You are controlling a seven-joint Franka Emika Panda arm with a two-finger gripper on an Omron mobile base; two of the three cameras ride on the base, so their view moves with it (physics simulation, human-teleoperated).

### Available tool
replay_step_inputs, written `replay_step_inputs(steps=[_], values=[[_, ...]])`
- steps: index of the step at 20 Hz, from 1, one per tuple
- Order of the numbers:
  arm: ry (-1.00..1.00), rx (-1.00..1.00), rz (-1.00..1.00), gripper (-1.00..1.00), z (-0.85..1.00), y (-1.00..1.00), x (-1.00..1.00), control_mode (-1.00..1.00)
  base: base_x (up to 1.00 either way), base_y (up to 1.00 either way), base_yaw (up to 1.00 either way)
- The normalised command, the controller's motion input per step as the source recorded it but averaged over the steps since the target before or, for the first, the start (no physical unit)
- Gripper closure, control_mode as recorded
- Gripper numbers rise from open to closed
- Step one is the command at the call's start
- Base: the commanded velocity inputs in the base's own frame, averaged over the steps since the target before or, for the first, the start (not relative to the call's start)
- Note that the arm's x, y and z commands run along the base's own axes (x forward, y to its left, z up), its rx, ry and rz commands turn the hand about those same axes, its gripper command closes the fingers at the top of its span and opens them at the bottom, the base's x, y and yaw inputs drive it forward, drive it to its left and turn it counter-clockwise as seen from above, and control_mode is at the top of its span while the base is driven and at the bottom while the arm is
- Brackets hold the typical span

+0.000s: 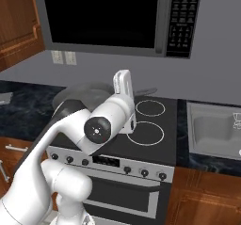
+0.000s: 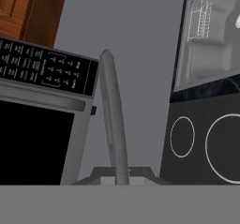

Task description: Pick the pan from the cabinet and place it on the stove. Then turn on the stove burner for the pan.

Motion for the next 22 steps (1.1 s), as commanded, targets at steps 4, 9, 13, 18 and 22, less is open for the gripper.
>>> replay_step_inputs(steps=[4, 9, 13, 18, 22], values=[[0.0, 0.0, 0.0, 1.0, 0.0, 0.0, 0.0, 1.0, 0.23, 0.05, 0.0], [0.0, 0.0, 0.0, 1.0, 0.0, 0.0, 0.0, 1.0, 0.3, 0.12, 0.0], [0.0, 0.0, 0.0, 1.0, 0.0, 0.0, 0.0, 1.0, 0.31, 0.22, 0.0], [0.0, 0.0, 0.0, 1.0, 0.0, 0.0, 0.0, 1.0, 0.28, 0.2, 0.0], [0.0, 0.0, 0.0, 1.0, 0.0, 0.0, 0.0, 1.0, 0.19, 0.26, 0.0]])
